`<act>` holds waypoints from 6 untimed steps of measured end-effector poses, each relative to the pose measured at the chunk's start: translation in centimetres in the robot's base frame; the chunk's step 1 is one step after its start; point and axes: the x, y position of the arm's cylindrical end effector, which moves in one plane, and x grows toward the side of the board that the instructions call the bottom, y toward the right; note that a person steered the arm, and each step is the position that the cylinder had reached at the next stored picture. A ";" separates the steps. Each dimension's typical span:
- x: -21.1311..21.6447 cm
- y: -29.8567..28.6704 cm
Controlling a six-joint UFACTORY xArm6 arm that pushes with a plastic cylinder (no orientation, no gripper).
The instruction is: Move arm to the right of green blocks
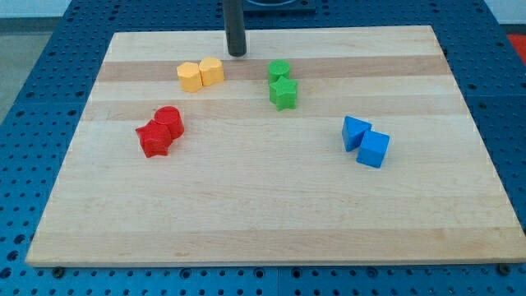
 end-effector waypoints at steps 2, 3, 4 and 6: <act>-2.4 12.2; -2.4 12.2; 2.0 13.7; 9.3 13.9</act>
